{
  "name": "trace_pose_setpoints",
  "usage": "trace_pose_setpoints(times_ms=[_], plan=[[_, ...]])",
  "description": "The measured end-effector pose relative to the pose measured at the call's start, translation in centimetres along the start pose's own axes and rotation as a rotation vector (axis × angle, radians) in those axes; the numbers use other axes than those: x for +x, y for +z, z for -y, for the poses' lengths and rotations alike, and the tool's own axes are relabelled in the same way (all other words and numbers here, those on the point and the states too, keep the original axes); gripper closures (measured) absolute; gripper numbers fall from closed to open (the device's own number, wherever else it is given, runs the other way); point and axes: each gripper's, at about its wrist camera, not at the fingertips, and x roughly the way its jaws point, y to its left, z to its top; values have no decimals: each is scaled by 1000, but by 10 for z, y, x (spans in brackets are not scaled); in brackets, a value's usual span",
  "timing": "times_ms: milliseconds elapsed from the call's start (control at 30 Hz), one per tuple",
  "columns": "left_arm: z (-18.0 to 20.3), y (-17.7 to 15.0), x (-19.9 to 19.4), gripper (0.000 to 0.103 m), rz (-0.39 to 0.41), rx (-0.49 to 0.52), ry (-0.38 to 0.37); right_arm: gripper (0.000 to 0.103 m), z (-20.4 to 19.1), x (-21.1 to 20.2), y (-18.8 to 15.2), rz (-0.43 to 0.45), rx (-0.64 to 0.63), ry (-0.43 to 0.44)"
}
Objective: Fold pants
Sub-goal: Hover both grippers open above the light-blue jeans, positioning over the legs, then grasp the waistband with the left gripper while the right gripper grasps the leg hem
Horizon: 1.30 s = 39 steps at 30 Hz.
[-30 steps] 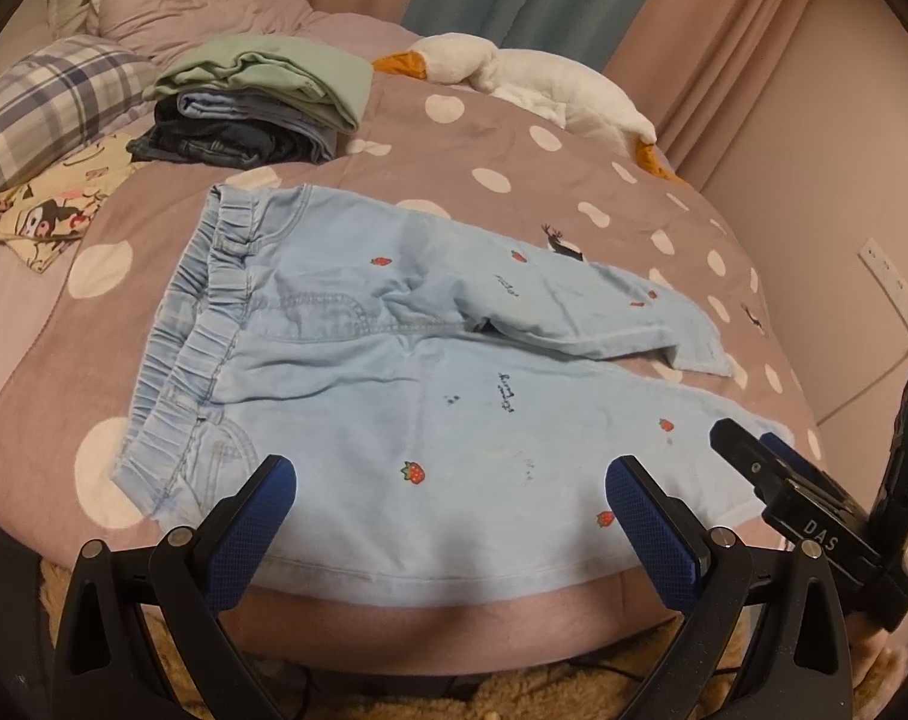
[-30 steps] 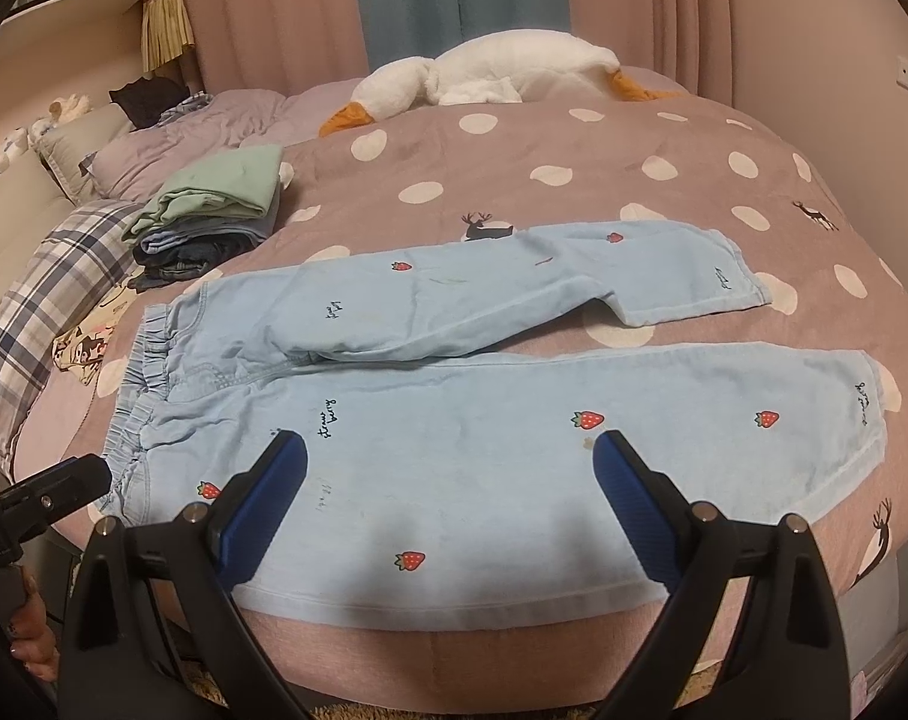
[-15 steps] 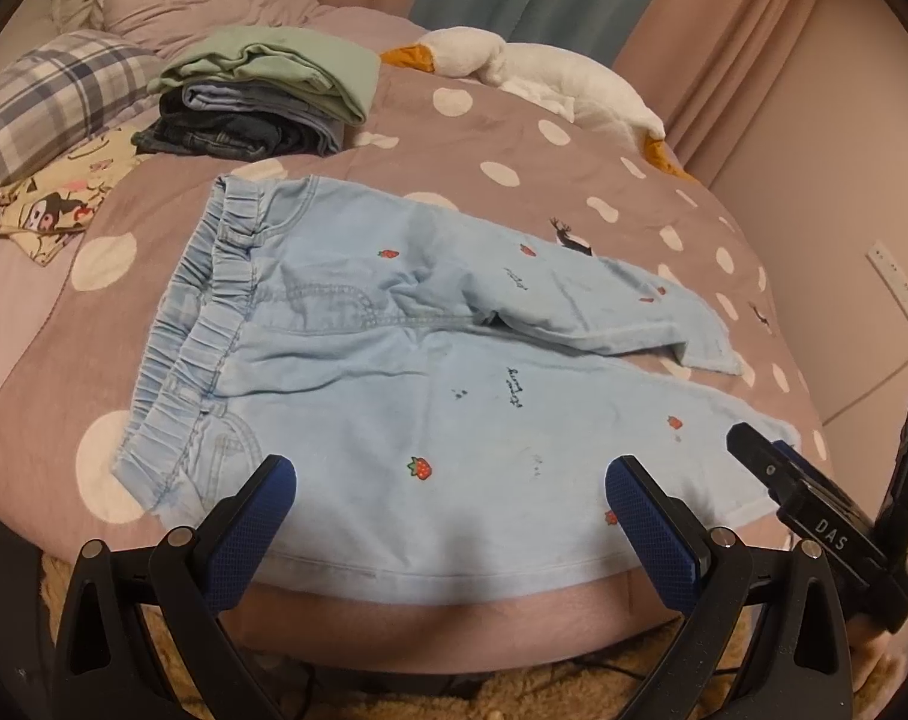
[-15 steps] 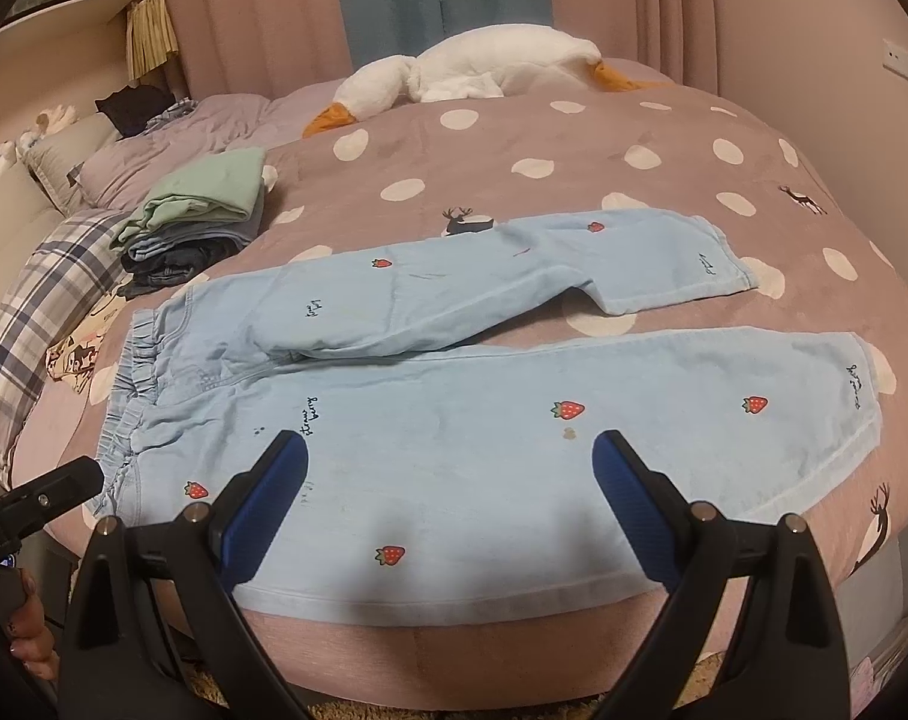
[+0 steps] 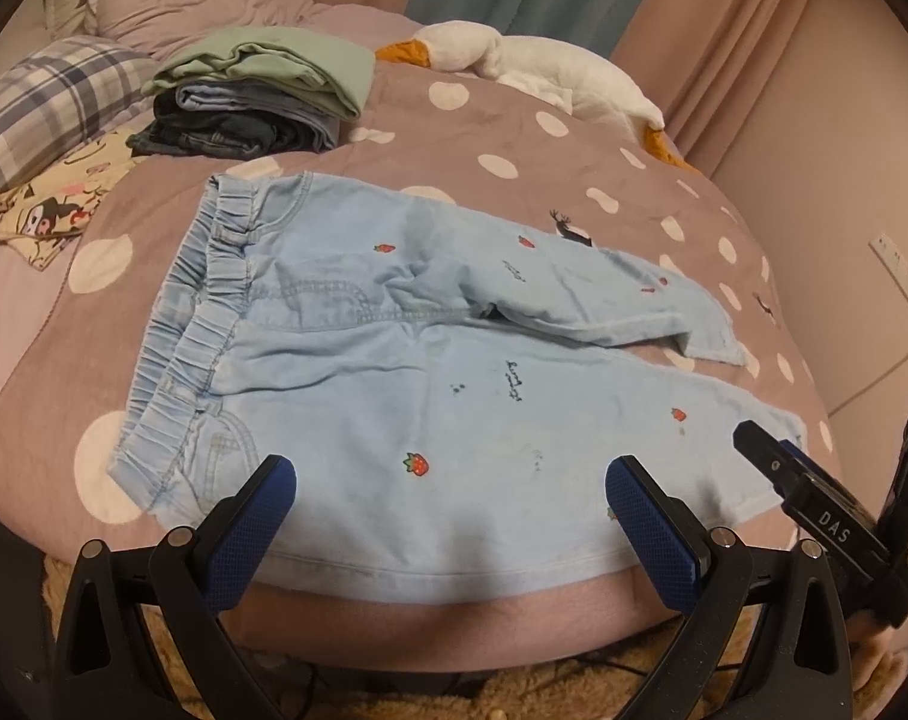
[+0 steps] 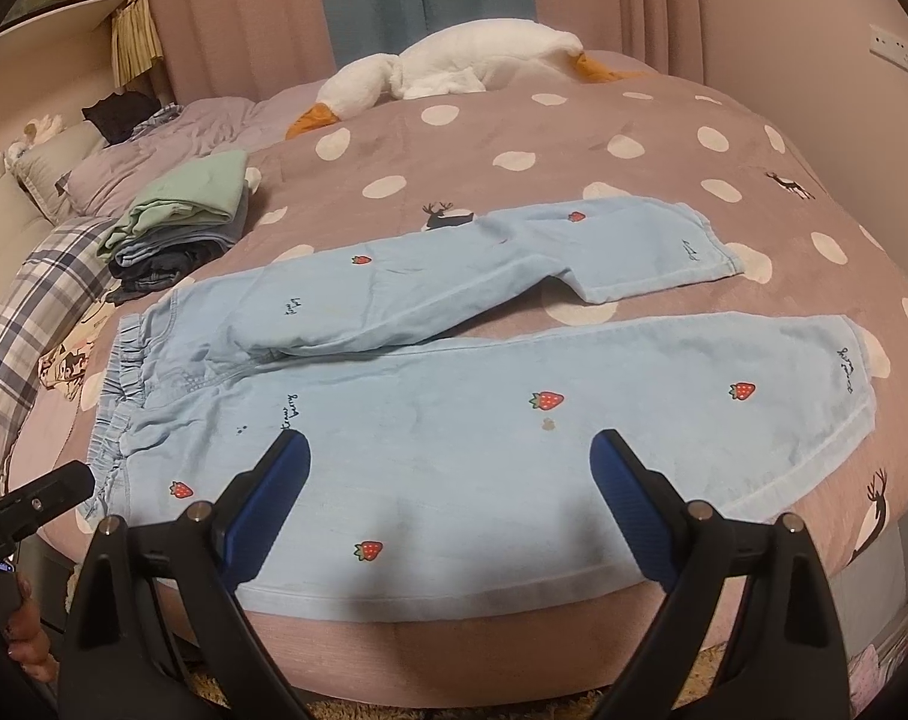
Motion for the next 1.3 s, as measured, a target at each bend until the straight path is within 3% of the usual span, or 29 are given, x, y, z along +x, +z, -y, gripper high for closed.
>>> trace_pose_setpoints(times_ms=[433,600,833,967,1067,1133,1200,1233,1267,1300], plan=[[-3,0,6,1,-12,-5,30,10,17,2,-2,-7,41,-31],[-23,4,2,1,21,-38,93,12,37,2,-2,-12,85,-55],[-92,4,-2,2,25,-196,254,15,123,-8,-15,-22,281,-233],[-119,-6,6,9,-17,-270,277,20,185,-13,-30,-40,424,-351],[-133,-14,19,19,-68,-340,194,24,220,-12,-36,-53,505,-394],[-139,-17,27,33,-89,-392,116,25,239,-10,-39,-56,548,-395],[-139,-17,31,43,-75,-421,84,30,255,-6,-40,-60,589,-392],[-138,-15,32,59,-65,-417,81,33,262,-3,-40,-59,607,-384],[-136,-13,34,68,-60,-409,86,41,269,0,-41,-59,625,-371],[-136,-11,35,88,-57,-408,83,51,276,5,-40,-62,646,-358]])
